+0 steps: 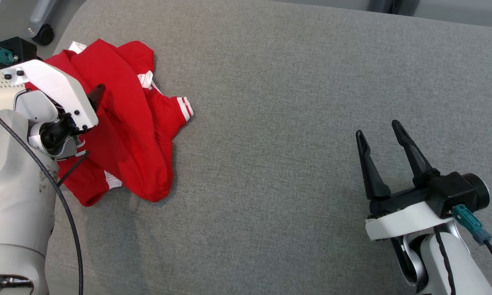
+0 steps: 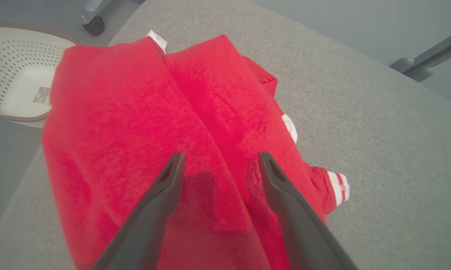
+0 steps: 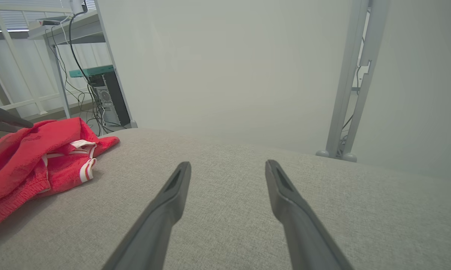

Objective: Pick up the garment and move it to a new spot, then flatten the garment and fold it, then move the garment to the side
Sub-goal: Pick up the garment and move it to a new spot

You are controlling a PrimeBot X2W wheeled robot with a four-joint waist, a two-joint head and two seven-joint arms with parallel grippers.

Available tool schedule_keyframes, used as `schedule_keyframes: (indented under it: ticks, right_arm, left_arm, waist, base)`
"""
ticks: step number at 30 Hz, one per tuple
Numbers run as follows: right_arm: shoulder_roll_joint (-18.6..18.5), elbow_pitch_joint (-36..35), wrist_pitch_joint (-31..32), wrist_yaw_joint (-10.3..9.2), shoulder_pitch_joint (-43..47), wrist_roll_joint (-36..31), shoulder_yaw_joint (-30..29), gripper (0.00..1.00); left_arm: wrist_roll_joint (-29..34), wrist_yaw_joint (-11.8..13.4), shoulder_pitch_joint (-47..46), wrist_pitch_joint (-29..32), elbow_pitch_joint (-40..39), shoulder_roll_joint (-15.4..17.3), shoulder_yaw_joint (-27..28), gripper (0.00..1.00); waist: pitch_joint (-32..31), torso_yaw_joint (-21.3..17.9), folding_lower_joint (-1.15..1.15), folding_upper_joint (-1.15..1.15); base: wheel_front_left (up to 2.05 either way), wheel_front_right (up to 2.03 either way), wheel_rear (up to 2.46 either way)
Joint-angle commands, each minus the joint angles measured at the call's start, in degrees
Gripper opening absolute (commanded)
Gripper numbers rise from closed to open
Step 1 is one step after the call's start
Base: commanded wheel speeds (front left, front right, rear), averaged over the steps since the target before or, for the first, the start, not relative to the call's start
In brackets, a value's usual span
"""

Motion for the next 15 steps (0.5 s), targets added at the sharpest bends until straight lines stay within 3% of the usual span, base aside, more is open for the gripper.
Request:
schedule_keyframes:
  ticks: [1, 14, 15]
  right_arm:
    - [-0.54, -0.03, -0.32, 0.11, -0.69, 0.22, -0.06, 1.00]
    - [-0.52, 0.16, -0.32, 0.11, -1.01, 0.21, -0.65, 1.00]
    - [-0.51, 0.20, -0.32, 0.11, -1.03, 0.20, -0.67, 1.00]
  left_arm:
    - [1.13, 0.84, -1.55, -0.25, 1.39, 0.49, -0.73, 1.00]
    - [2.00, 1.08, -4.40, -0.13, 8.36, -0.35, -2.83, 1.00]
    - [2.00, 0.92, -4.48, 0.06, 8.86, -0.44, -3.00, 0.95]
  waist:
    - [0.53, -0.45, 0.00, 0.00]
    - [1.50, -0.44, 0.00, 0.00]
    - [1.53, -0.39, 0.00, 0.00]
  base:
    - [0.00, 0.00, 0.00]
    - [0.00, 0.00, 0.00]
    - [0.00, 0.00, 0.00]
